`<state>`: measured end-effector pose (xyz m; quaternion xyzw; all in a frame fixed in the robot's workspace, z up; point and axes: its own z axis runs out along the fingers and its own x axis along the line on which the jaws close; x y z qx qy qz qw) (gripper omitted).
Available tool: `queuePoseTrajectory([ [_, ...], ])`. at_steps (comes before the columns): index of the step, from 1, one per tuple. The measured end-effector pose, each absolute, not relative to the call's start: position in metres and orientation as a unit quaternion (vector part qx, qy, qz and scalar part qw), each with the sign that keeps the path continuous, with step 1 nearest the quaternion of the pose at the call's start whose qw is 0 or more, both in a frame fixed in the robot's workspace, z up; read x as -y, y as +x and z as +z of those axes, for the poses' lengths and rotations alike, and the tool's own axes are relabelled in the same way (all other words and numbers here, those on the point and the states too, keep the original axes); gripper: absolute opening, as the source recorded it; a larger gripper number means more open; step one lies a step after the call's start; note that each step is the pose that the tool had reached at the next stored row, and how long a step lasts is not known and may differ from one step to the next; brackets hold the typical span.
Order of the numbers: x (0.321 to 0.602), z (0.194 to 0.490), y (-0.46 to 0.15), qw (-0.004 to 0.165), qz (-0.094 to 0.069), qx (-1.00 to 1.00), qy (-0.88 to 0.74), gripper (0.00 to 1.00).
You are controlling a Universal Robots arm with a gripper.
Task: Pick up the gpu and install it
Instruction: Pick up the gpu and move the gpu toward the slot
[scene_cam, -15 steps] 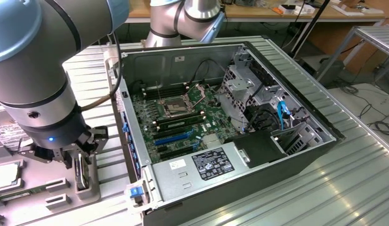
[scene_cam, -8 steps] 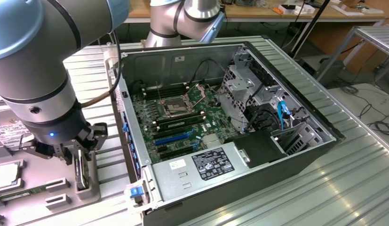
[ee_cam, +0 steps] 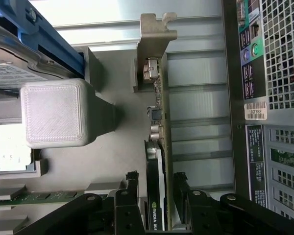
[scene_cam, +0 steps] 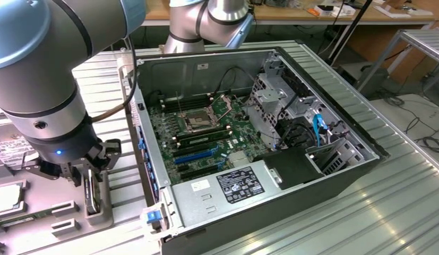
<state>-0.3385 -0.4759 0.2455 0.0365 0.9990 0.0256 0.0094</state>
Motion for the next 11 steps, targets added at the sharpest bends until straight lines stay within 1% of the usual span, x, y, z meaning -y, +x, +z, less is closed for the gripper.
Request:
queuePoseTrajectory([
  [11,0.4758,0.2449,-0.3403,0.009,0.026,-0.999,0.036,0.42],
])
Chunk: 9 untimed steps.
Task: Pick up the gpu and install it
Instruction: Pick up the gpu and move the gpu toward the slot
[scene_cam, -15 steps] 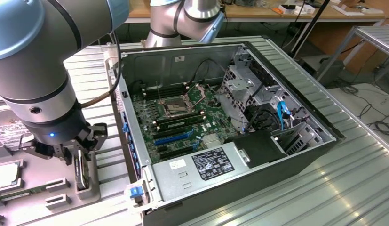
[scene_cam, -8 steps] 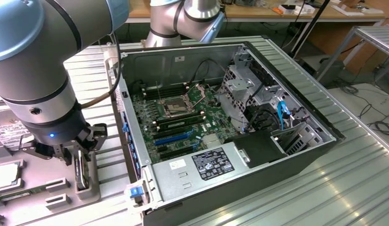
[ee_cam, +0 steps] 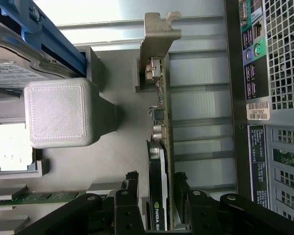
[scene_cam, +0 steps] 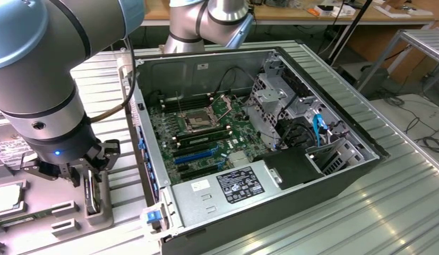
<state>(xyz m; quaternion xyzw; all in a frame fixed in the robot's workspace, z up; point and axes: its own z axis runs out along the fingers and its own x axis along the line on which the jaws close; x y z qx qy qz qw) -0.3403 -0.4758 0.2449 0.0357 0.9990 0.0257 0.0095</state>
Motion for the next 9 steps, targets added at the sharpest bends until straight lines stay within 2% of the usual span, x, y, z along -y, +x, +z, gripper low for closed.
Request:
queuePoseTrajectory([
  [8,0.4758,0.245,-0.3393,0.009,0.026,-0.999,0.036,0.42],
  [9,0.4758,0.245,-0.3392,0.009,0.026,-0.999,0.036,0.34],
])
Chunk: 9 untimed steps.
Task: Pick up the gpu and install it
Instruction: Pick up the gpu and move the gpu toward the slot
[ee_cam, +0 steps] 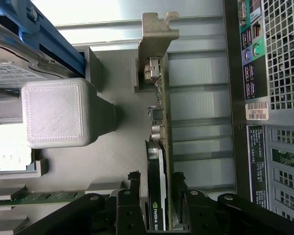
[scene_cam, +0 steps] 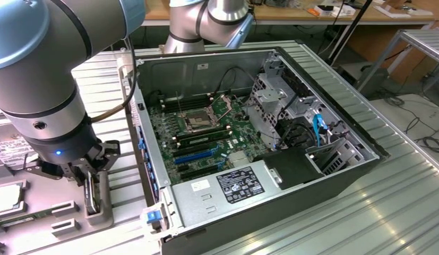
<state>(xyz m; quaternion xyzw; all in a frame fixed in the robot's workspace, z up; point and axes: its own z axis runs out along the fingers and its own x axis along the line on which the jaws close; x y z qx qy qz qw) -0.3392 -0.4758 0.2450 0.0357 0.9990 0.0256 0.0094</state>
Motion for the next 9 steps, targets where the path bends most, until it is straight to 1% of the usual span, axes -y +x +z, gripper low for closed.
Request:
queuePoseTrajectory([
  [1,0.4758,0.245,-0.3392,0.009,0.026,-0.999,0.036,0.34],
  [2,0.4758,0.245,-0.3393,0.009,0.026,-0.999,0.036,0.27],
  [9,0.4758,0.245,-0.3392,0.009,0.026,-0.999,0.036,0.27],
])
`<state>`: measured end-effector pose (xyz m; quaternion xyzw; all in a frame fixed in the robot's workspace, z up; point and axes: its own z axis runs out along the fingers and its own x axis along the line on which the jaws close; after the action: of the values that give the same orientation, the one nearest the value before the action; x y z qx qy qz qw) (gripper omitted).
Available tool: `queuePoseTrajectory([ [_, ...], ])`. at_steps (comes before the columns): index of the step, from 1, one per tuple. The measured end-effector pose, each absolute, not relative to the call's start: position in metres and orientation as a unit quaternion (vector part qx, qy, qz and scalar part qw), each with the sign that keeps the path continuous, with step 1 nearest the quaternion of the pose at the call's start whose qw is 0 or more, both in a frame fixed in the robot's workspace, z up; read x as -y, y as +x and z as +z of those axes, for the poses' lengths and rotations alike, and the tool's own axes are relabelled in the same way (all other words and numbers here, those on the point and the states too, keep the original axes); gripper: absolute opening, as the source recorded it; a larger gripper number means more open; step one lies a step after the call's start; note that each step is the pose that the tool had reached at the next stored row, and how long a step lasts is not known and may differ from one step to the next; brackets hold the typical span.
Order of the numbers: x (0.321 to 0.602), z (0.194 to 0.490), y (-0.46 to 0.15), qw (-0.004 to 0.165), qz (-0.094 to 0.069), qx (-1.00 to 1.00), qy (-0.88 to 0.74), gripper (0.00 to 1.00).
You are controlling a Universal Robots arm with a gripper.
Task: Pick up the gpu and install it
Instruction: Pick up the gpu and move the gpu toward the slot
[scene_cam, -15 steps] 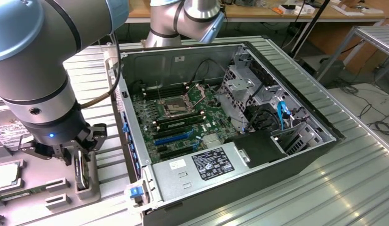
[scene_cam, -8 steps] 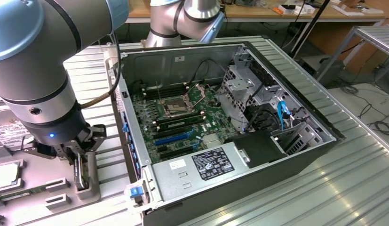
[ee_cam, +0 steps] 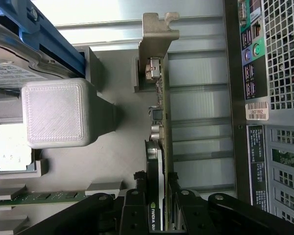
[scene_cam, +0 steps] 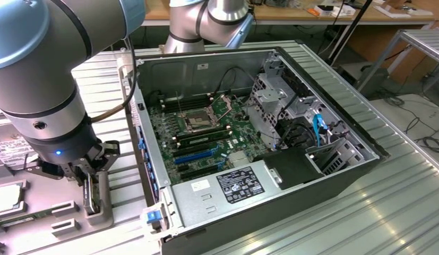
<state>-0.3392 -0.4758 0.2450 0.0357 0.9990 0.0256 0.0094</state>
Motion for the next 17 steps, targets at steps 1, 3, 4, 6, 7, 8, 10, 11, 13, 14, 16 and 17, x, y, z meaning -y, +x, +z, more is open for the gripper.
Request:
queuePoseTrajectory([
  [1,0.4758,0.245,-0.3392,0.009,0.026,-0.999,0.036,0.27],
  [3,0.4758,0.245,-0.3393,0.009,0.026,-0.999,0.036,0.27],
  [4,0.4758,0.245,-0.3392,0.009,0.026,-0.999,0.036,0.27],
  [6,0.4758,0.245,-0.3392,0.009,0.026,-0.999,0.036,0.27],
  [7,0.4758,0.245,-0.3392,0.009,0.026,-0.999,0.036,0.27],
  [8,0.4758,0.245,-0.3392,0.009,0.026,-0.999,0.036,0.27],
  [10,0.4758,0.245,-0.3392,0.009,0.026,-0.999,0.036,0.27],
  [11,0.4758,0.245,-0.3392,0.009,0.026,-0.999,0.036,0.27],
  [13,0.4758,0.245,-0.3392,0.009,0.026,-0.999,0.036,0.27],
  [14,0.4758,0.245,-0.3392,0.009,0.026,-0.999,0.036,0.27],
  [16,0.4758,0.245,-0.3392,0.009,0.026,-0.999,0.036,0.27],
  [17,0.4758,0.245,-0.3392,0.009,0.026,-0.999,0.036,0.27],
])
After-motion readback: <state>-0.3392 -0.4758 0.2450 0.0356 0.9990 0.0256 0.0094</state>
